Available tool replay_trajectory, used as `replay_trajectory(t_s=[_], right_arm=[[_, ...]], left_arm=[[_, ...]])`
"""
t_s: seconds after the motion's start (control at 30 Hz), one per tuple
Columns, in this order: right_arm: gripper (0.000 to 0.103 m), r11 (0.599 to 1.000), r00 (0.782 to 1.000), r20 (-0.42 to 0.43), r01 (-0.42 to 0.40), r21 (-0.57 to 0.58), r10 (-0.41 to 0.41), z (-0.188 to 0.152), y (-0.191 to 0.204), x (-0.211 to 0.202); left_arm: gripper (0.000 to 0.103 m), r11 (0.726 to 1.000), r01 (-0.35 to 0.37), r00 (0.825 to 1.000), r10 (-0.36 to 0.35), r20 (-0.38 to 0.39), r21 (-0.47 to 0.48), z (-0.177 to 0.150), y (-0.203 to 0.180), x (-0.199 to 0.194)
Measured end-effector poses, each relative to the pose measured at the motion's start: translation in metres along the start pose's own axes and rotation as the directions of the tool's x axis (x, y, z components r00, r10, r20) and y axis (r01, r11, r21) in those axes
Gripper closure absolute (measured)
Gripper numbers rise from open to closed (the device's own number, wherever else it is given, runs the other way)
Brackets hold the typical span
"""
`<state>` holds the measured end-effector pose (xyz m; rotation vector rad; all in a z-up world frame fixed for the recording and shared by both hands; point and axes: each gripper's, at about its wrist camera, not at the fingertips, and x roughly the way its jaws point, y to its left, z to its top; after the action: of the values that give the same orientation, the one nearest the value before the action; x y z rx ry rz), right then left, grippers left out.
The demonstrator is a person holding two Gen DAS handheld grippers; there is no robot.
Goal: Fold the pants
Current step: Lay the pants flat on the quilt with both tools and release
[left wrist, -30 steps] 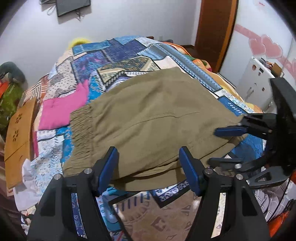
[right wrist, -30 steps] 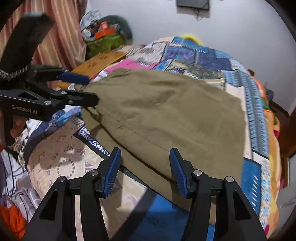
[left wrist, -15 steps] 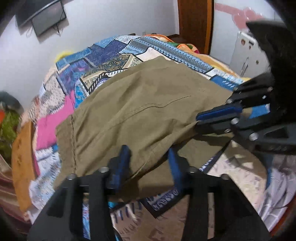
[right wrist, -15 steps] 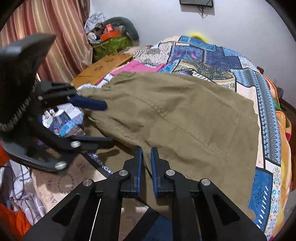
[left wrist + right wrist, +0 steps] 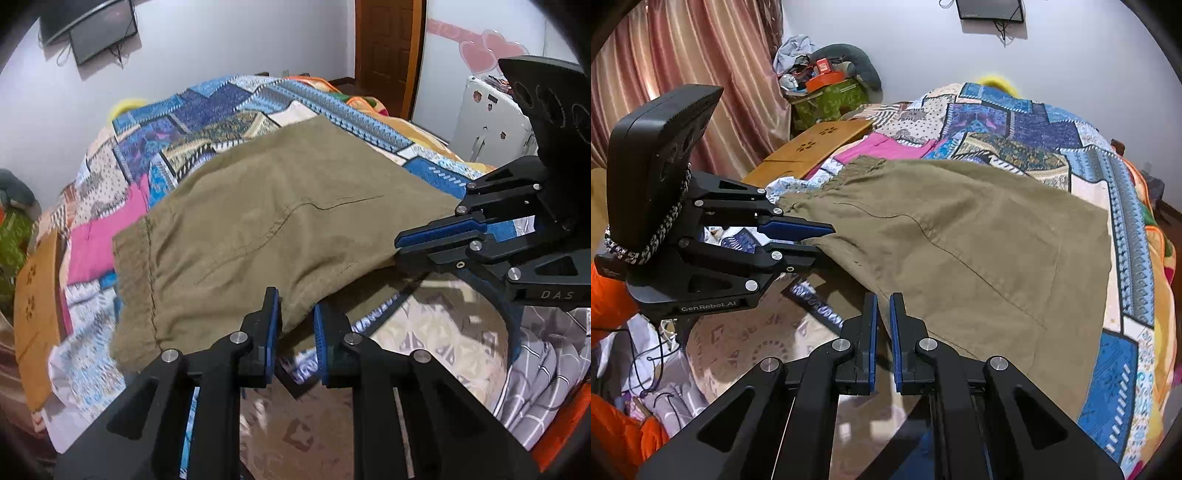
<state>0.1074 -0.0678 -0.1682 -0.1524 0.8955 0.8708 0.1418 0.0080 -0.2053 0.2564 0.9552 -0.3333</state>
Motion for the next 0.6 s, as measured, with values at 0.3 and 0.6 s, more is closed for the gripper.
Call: replay_trajectory(t_s=[0.3,0.6], right_arm=[[0.091,0.997,0.999,-0.039,0.012,0.077,-0.009,-0.009,-0.007,0.003],[0.075,0.976,0.995,0.035,0.090,0.198,-0.099,-0.011,-0.039,-0.035]], left_arm=[[0.075,0.990,0.056,0.998,-0.054,0.014,-0.132,-0.014,0.018,-0.017],[0.052,0.936,-0.045,0.995,0.073,0.067,-0.348,-0.026,0.091,-0.048]])
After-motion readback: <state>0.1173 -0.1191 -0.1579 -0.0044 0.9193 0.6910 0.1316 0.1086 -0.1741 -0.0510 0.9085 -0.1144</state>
